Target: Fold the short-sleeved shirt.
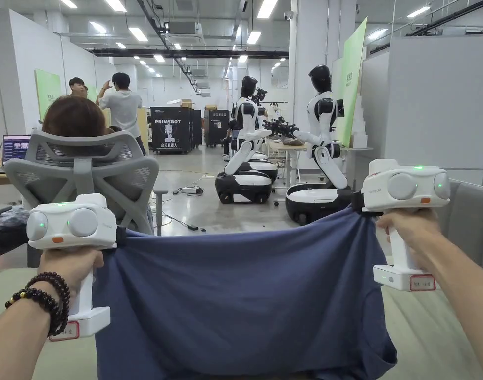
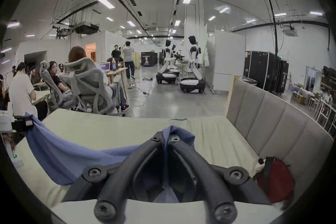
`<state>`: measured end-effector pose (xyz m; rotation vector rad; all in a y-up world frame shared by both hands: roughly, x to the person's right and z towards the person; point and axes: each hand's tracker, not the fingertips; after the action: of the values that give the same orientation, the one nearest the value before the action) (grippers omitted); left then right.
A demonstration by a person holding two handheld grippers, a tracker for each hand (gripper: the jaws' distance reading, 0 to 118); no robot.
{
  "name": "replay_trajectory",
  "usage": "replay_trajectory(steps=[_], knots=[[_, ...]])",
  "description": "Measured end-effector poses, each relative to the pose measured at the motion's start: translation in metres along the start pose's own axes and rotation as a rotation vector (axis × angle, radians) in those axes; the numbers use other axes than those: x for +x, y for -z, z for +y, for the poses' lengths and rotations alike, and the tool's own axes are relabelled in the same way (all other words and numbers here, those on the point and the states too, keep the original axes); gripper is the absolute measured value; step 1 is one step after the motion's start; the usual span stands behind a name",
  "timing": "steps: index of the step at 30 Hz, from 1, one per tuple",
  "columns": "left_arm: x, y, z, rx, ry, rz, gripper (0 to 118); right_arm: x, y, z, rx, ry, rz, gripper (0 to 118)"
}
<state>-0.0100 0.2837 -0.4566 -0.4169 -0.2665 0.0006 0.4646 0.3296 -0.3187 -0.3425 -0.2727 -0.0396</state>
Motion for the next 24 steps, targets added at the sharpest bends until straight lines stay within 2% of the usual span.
replay_trajectory(steps=[3,6,11,16,19,20,22,24], knots=[[0.003,-0.021,0.002,0.023,0.004,-0.018,2,-0.002,-0.022,0.001,0.011,0.007,-0.002,2],[0.003,-0.053,-0.005,0.053,0.018,-0.035,2,-0.005,-0.056,-0.008,0.024,-0.023,-0.018,2],[-0.005,-0.109,-0.041,0.051,0.020,-0.044,2,0.004,-0.121,-0.047,-0.001,-0.016,0.006,3],[-0.019,-0.167,-0.114,0.029,-0.054,-0.097,2,0.006,-0.187,-0.115,-0.016,-0.066,-0.006,3],[-0.024,-0.193,-0.170,-0.014,-0.094,-0.097,2,0.004,-0.220,-0.168,-0.024,-0.055,-0.004,3],[-0.024,-0.199,-0.190,-0.026,-0.094,-0.090,2,0.003,-0.231,-0.188,-0.039,-0.057,-0.002,3],[-0.024,-0.214,-0.228,-0.043,-0.073,-0.100,2,-0.003,-0.250,-0.227,-0.091,-0.111,-0.025,3],[-0.022,-0.228,-0.265,-0.064,-0.039,-0.101,2,-0.005,-0.269,-0.267,-0.126,-0.107,-0.022,3]])
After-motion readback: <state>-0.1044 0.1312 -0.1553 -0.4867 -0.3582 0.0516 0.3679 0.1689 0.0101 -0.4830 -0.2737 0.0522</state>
